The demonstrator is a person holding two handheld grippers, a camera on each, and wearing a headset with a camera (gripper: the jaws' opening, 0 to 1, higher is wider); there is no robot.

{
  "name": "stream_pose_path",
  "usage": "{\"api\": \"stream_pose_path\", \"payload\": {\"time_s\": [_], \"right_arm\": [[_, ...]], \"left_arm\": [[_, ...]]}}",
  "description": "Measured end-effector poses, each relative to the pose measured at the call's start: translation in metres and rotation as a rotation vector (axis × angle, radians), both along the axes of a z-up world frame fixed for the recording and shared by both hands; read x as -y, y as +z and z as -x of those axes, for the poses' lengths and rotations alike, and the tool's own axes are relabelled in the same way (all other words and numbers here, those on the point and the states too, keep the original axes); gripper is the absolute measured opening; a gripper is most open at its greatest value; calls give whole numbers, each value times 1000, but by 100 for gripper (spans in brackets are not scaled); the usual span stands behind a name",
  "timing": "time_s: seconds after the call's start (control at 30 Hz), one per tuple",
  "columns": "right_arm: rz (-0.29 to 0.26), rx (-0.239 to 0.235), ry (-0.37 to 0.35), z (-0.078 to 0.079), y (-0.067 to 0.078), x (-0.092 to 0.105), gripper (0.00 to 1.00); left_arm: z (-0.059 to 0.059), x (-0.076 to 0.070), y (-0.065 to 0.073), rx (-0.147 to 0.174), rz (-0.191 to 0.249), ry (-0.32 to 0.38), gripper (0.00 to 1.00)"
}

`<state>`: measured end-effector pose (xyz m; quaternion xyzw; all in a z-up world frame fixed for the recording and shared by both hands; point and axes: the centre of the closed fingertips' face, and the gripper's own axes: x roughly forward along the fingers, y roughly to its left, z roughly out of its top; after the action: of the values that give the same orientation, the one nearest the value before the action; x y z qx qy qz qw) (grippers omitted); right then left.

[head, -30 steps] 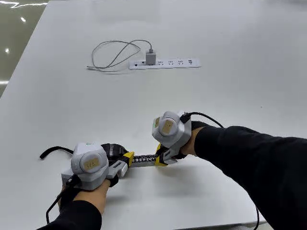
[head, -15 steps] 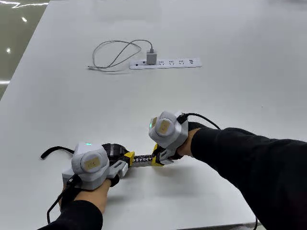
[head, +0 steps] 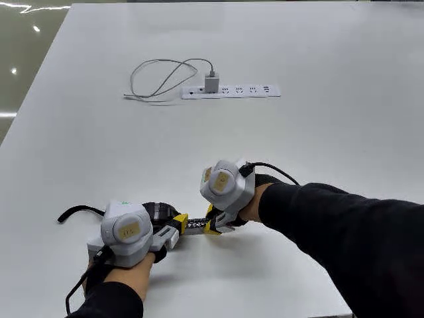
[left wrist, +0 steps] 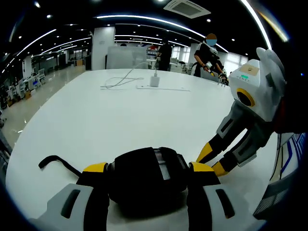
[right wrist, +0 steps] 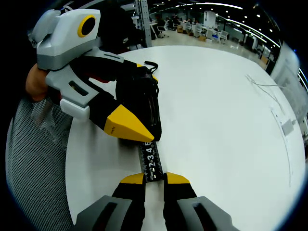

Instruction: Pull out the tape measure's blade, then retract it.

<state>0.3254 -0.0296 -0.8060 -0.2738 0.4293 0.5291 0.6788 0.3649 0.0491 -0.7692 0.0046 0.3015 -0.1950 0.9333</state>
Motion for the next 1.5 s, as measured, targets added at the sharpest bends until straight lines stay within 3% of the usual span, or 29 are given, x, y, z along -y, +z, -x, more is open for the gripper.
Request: {"api": "stream_pose_path", "payload": {"time_s": [1.5], "right_arm": [[-43, -6, -6, -4, 0, -32, 10]], "left_arm": [[1, 0, 1, -4, 13, 0, 61]]}}
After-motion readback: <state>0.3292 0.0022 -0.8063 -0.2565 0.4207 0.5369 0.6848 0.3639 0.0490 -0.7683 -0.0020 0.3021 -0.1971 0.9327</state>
